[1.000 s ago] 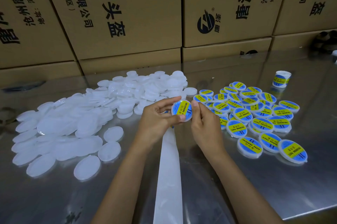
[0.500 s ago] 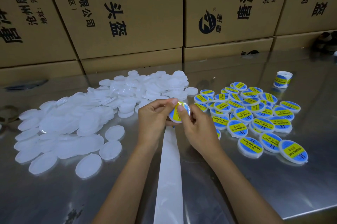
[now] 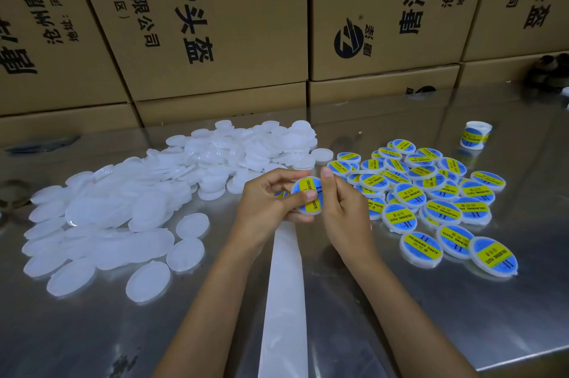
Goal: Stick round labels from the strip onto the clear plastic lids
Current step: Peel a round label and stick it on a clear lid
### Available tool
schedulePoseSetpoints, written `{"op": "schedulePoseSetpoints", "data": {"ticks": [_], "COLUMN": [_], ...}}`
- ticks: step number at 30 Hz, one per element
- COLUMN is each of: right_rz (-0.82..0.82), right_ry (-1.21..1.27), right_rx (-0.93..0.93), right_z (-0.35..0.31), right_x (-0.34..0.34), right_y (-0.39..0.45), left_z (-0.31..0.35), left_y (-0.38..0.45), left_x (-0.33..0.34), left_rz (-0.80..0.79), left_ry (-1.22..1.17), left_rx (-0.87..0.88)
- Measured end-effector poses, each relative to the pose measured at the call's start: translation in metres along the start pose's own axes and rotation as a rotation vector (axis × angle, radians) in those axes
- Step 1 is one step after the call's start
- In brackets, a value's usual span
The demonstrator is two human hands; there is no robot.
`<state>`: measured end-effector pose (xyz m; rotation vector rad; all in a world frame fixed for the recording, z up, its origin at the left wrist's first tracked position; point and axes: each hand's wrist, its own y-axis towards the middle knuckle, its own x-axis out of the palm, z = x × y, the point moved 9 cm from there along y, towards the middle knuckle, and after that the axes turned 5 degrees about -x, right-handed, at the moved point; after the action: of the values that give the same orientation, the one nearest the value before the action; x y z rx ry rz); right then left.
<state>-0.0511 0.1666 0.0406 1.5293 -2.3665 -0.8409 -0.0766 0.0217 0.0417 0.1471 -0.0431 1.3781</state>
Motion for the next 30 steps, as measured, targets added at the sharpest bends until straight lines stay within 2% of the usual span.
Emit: {"op": "schedulePoseSetpoints", "data": {"ticks": [4, 9, 14, 18, 24, 30], "right_rz": [-0.108, -0.241, -0.148, -0.104, -0.076, -0.131], "right_ry": [0.079, -0.164, -0.352, -0.401, -0.302, 0.038], "right_rx": [0.015, 0.027, -0.044, -0.044, 0.040, 0.164], "right_z": [0.001, 0.006, 0.003, 0.006, 0.012, 0.017], "right_x": [0.011, 0.024, 0.014, 0.009, 0.004, 0.013], "right_y": [-0.004, -0.010, -0.008, -0.004, -0.001, -0.004], "left_z": [0.001, 0.001, 0.002, 0.002, -0.002, 0.001], "left_y": [0.000, 0.001, 0.002, 0.001, -0.002, -0.001], "left_x": [-0.006, -0.019, -0.013, -0.003, 0.011, -0.003], "left_rz": [0.092, 0.182, 0.151, 0.073, -0.044, 0.081], "left_ry": [-0.027, -0.016, 0.013, 0.054, 0.090, 0.125], "left_rx": [0.036, 0.048, 0.041, 0.022, -0.037, 0.009]}}
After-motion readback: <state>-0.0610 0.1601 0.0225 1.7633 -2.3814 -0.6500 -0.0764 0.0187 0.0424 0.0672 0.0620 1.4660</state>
